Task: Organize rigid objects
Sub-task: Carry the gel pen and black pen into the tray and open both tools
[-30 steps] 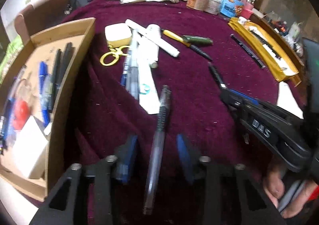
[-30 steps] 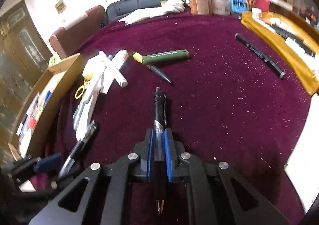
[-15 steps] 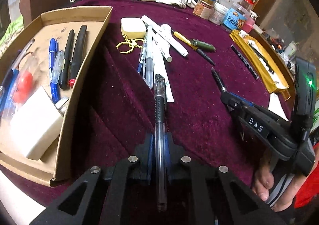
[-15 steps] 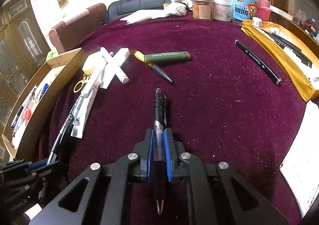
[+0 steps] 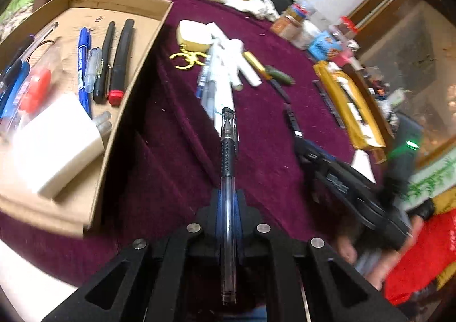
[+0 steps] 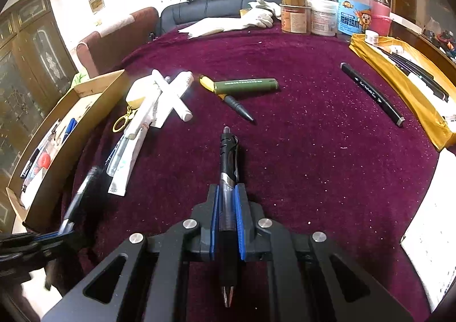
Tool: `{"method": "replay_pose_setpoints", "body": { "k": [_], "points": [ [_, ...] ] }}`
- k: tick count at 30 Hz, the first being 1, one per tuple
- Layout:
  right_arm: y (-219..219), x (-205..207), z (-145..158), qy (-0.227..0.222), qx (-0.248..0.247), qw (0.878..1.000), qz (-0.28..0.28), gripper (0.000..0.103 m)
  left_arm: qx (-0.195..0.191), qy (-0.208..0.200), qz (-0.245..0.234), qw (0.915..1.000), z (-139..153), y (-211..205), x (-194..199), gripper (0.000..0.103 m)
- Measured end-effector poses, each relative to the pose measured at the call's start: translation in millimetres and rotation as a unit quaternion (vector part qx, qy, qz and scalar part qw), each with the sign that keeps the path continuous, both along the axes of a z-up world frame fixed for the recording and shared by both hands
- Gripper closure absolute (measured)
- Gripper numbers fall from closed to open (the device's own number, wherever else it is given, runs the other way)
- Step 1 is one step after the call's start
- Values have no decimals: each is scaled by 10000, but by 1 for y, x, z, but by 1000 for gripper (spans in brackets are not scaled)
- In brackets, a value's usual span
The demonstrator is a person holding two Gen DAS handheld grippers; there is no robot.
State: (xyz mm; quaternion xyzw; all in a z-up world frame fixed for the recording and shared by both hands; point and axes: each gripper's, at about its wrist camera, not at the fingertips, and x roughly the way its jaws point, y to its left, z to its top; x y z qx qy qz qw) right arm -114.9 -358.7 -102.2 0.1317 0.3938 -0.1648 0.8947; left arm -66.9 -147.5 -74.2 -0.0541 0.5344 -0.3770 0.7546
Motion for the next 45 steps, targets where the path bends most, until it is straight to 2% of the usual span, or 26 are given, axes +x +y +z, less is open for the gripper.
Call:
{"method": "replay_pose_setpoints", "body": {
  "k": [5, 10, 11, 14, 16, 18, 23, 27, 32, 38, 41, 43, 44, 45],
  "points": [
    [4, 1, 1, 1, -85, 10000, 27, 92, 0, -109, -129, 9999, 10, 3, -18, 96],
    [5, -5, 6, -260, -7, 9996, 137, 92, -77, -383, 78, 9992, 28, 11, -17, 96],
    [5, -8, 9, -395, 106, 9991, 128, 92, -97, -413, 108, 9990, 31, 14, -15, 96],
    [18, -17, 23, -1055, 944, 9883, 573, 92, -167, -577, 348, 9976, 42, 33, -5, 96],
    [36, -13, 34, -1228, 1142, 9819, 882, 92, -190, -659, 535, 9962, 49, 49, 7, 96],
    [61, 4, 41, -1176, 1263, 9764, 1298, 92, -191, -690, 776, 9944, 52, 66, 24, 96],
    [99, 60, 36, -874, 1748, 9644, 1783, 92, -59, -713, 1500, 9861, 53, 116, 73, 96],
    [123, 99, 34, -685, 1790, 9616, 1965, 92, 390, -784, 1796, 9798, 45, 143, 111, 95],
    [143, 140, 30, -484, 1519, 9679, 1944, 92, 781, -598, 1862, 9776, 24, 152, 145, 95],
    [146, 164, 17, -163, 1475, 9713, 1856, 92, 873, -533, 1750, 9792, 14, 137, 155, 95],
    [149, 167, 16, -147, 1345, 9735, 1846, 92, 870, -574, 1752, 9790, 14, 135, 157, 95],
    [150, 169, 15, -131, 1323, 9743, 1816, 91, 820, -573, 1736, 9797, 15, 137, 159, 92],
    [150, 169, 15, -136, 1354, 9734, 1843, 90, 757, -554, 1714, 9807, 16, 137, 159, 84],
    [149, 168, 15, -155, 1387, 9725, 1866, 88, 708, -556, 1727, 9809, 17, 138, 158, 71]
  ]
}}
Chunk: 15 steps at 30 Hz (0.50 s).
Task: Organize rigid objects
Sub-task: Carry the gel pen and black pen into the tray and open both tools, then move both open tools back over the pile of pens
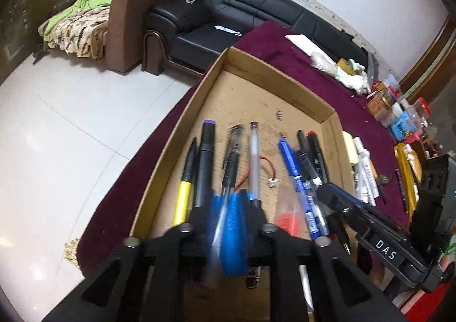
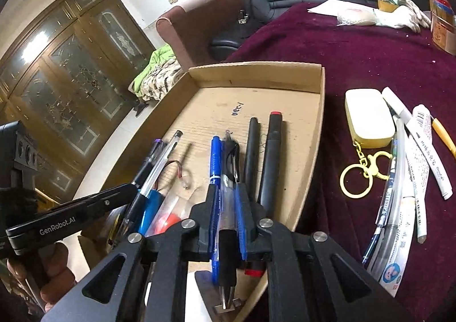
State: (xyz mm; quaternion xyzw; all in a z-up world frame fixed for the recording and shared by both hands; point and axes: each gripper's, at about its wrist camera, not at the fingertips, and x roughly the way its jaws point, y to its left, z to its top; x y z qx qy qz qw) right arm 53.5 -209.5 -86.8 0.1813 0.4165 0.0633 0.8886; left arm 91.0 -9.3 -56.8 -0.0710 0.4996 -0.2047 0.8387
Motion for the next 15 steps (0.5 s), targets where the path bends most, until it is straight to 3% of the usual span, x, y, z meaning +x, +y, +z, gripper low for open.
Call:
{"method": "replay_pose_setpoints", "body": {
  "k": [2, 9, 12, 15],
  "points": [
    [-4, -7, 5, -106, 78, 9999, -20, 72, 4, -122, 125, 9998, 6, 2, -5, 47],
    [-46, -84, 30, -922, 575, 9938, -230, 61, 40, -683, -61, 9976, 36, -23, -71, 43],
    [-90, -124, 29, -992, 531, 9916, -637, 57, 47, -701, -594, 9958, 38, -62, -103, 41],
    [-136, -148, 18, -804, 541, 9896, -1062, 56, 298, -722, -1226, 9894, 35, -112, -130, 41]
  ]
}}
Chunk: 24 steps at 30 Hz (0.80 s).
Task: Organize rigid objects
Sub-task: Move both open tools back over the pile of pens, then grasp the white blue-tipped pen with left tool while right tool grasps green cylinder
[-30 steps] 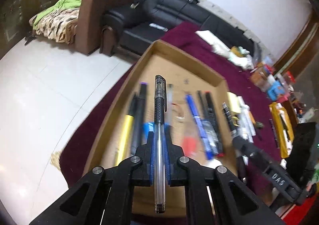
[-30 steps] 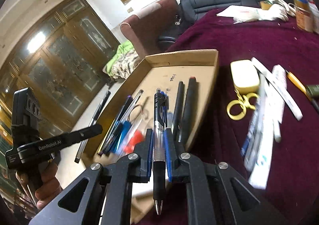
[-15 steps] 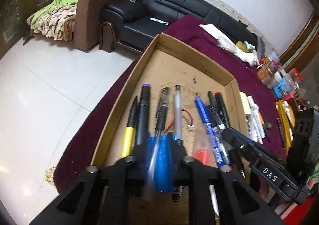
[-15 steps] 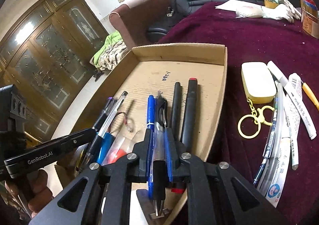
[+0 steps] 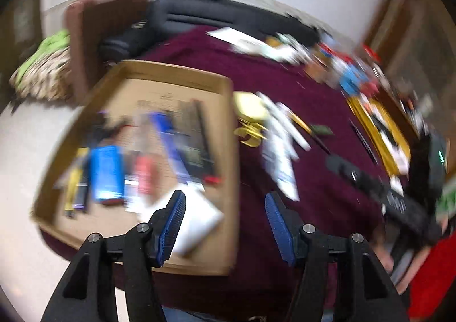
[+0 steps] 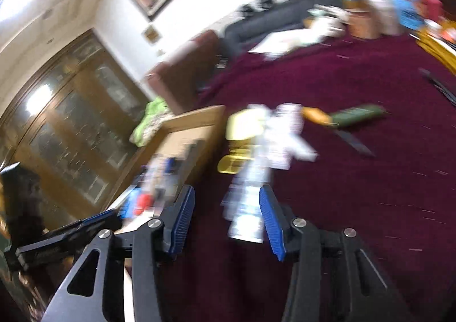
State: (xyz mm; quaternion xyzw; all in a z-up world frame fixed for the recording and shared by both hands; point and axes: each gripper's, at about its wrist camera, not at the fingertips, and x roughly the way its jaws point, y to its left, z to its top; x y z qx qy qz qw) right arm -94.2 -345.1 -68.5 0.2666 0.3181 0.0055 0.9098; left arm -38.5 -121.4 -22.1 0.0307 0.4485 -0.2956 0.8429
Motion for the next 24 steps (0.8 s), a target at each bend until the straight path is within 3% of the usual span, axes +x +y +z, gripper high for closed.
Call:
{"method": "replay_pose_setpoints", "body": {
  "k": [6, 8, 12, 17, 20, 22, 24],
  "points": [
    [-65, -33, -29, 206, 321, 9967, -714, 57, 358, 148, -529, 9978, -10, -71, -14, 40],
    [-68, -40, -27, -122, 518, 9959, -736, 57, 477, 192, -627, 9967, -15, -89, -7, 40],
    [-62, -41, -23, -175, 383, 9963, -745, 57, 871, 266, -457, 9948, -28, -118, 20, 40],
    [-59, -52, -15, -425, 127, 9943, -973, 57, 1060, 157, -338, 9937, -32, -141, 42, 41],
    [-56, -51, -13, -461, 49, 9949, -898, 57, 1020, 247, -248, 9942, -35, -153, 53, 48],
    [-55, -51, -14, -475, 65, 9956, -810, 57, 1170, 355, -234, 9922, -44, -166, 63, 62],
    [-54, -52, -13, -504, 46, 9954, -813, 57, 1363, 198, -156, 9903, -47, -172, 67, 81]
  ]
}}
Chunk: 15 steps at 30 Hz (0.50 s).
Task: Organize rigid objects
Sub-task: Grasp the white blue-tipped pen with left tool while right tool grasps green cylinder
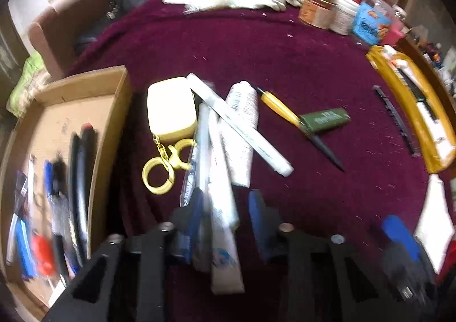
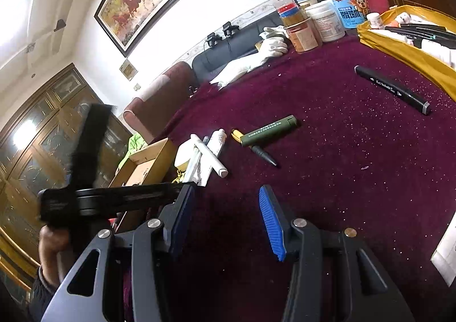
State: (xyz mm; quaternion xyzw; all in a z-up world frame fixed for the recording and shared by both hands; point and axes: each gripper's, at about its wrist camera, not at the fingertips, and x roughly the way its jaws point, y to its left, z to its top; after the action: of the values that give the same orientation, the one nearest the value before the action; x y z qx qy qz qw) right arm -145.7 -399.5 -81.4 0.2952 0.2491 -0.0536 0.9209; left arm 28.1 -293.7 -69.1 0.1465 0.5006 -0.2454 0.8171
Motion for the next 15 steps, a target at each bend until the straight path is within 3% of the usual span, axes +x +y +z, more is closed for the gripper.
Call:
{"method": "replay_pose_setpoints", "body": {
  "k": [3, 7, 15],
  "points": [
    [0, 0, 0, -4, 25, 10000, 33, 56, -243, 186, 7, 9995, 0, 6, 6, 95],
    [3, 2, 0, 32, -15, 10000, 81, 56, -281, 96, -93, 9995, 3, 25, -10, 96],
    [-2, 11, -6, 327, 200, 9992, 58, 57, -646, 479, -243, 9965, -3, 81, -67, 97]
  ]
}}
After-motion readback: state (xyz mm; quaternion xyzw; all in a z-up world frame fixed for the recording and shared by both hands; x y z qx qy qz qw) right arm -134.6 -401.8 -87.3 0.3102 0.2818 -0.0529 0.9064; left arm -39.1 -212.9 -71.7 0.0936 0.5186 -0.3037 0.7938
